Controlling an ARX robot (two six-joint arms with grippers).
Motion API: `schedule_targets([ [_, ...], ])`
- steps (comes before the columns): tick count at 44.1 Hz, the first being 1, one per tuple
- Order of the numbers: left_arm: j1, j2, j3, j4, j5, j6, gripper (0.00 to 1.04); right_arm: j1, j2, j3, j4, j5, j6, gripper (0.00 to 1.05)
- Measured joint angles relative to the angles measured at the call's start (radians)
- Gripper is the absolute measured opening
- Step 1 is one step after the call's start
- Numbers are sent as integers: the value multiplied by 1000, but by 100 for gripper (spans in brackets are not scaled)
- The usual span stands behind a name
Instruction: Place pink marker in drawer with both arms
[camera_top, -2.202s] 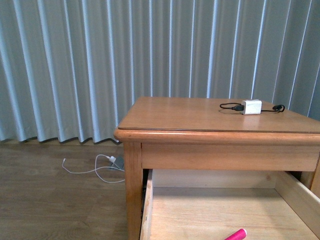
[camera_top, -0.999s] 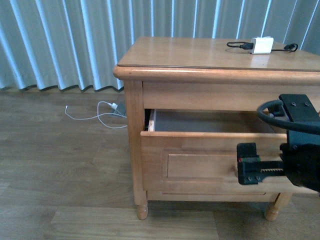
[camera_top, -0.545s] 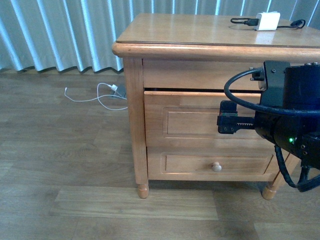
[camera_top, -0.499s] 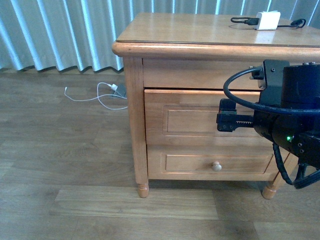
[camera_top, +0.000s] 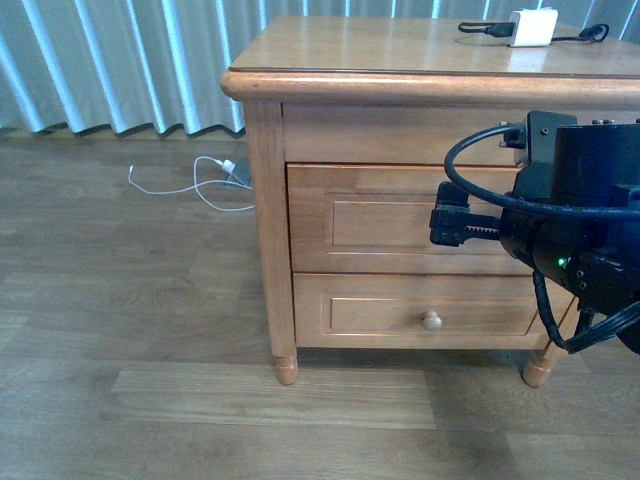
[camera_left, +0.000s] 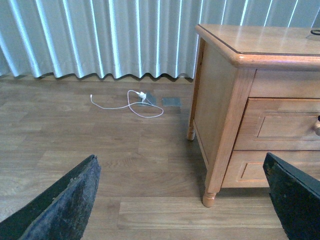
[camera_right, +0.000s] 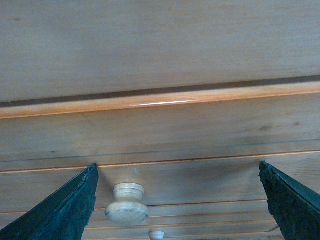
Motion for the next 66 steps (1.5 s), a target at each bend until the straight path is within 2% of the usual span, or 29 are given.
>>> schedule_targets([
  [14,0,0,0,0,0,0,99,-14,-14,-20,-4,0,-1,96],
  [25,0,0,0,0,0,0,99,-52,-254,-279,-89,-103,-5,96],
  [37,0,0,0,0,0,0,99,-118,-836,-617,-359,-267,24,96],
  [45,0,0,0,0,0,0,99,-127,-1287,-752,-631,-335,24,96],
  [52,0,0,0,0,0,0,99,-130,-1597,-821,-801,-299,12,96],
  [60,0,0,0,0,0,0,99,-130,-1670,-826,-810,-296,5,96],
  [62,0,0,0,0,0,0,99,-116,-1665,-850,-747,-236,-22,93],
  [66,0,0,0,0,0,0,99,-102,-1686,-934,-528,-106,-93,79],
])
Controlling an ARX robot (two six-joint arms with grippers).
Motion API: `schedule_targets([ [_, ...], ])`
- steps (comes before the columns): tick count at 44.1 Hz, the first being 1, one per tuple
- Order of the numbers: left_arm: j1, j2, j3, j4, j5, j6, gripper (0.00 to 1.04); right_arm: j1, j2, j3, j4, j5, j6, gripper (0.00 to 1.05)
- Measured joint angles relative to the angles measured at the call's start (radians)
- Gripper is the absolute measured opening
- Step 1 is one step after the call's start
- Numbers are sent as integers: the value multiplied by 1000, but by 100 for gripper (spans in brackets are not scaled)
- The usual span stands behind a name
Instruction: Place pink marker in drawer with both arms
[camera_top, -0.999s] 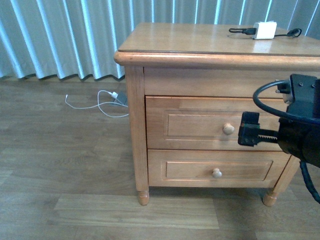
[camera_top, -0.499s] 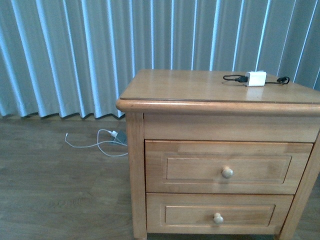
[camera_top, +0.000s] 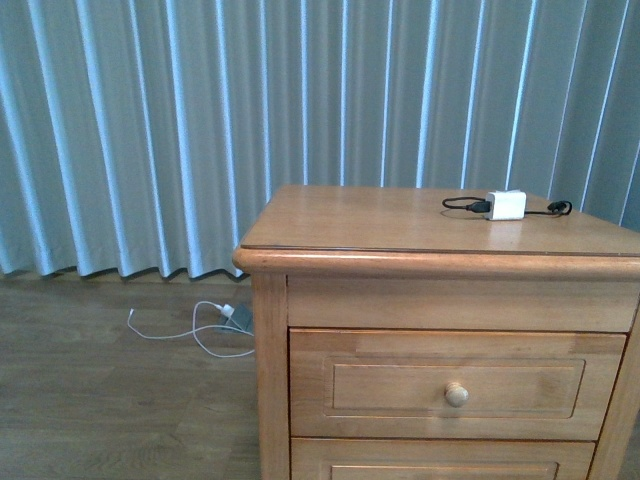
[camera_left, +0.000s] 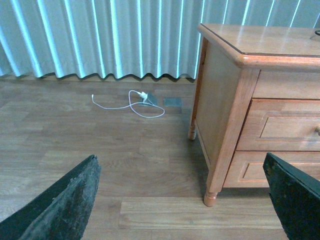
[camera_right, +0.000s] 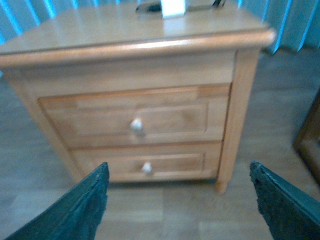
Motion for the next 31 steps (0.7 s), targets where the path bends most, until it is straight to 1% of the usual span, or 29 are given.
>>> schedule_targets([
  [1,0,0,0,0,0,0,99,-10,-9,-11,29,-4,-12,75],
  [3,0,0,0,0,0,0,99,-60,-40,-25,48,-57,-38,64],
  [5,0,0,0,0,0,0,99,-85,-69,-35,43,-63,-51,54],
  [7,0,0,0,0,0,0,99,-90,-93,-45,29,-66,-56,43],
  [9,0,0,0,0,1,0,99,-90,-109,-52,18,-68,-60,36],
  [15,0,0,0,0,0,0,99,-92,-179,-73,-31,-70,-67,4],
  [16,0,0,0,0,0,0,99,-92,-190,-76,-39,-70,-71,1],
  [18,0,0,0,0,0,0,99,-92,-208,-81,-52,-71,-71,1],
  [20,0,0,0,0,0,0,99,-92,-225,-110,-33,-71,-71,1],
  [31,0,0,0,0,0,0,99,-92,-314,-112,-114,-71,-71,1],
])
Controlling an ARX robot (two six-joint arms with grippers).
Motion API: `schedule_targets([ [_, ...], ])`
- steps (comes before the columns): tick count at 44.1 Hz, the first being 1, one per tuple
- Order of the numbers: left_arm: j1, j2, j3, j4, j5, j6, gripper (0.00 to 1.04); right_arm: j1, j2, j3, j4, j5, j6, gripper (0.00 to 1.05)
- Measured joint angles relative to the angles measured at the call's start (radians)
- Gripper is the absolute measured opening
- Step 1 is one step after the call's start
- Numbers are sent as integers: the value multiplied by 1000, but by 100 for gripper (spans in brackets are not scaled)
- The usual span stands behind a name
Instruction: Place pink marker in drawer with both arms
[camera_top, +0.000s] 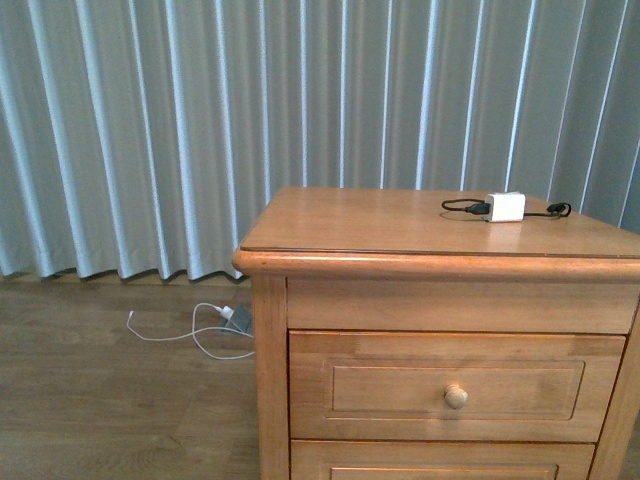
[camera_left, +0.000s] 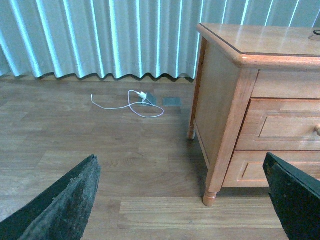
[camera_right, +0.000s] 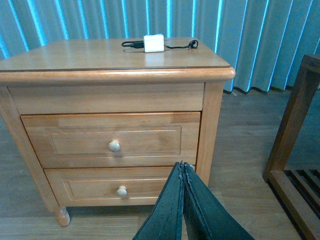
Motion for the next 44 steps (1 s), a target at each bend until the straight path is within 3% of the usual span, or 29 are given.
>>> schedule_targets([
  [13,0,0,0,0,0,0,99,0,-82,0,-84,0,0,1],
  [18,0,0,0,0,0,0,99,0,-214,1,-249,-1,0,1],
  [34,0,0,0,0,0,0,99,0,-254,1,-262,0,-1,2],
  [44,0,0,0,0,0,0,99,0,-254,1,-262,0,-2,52],
])
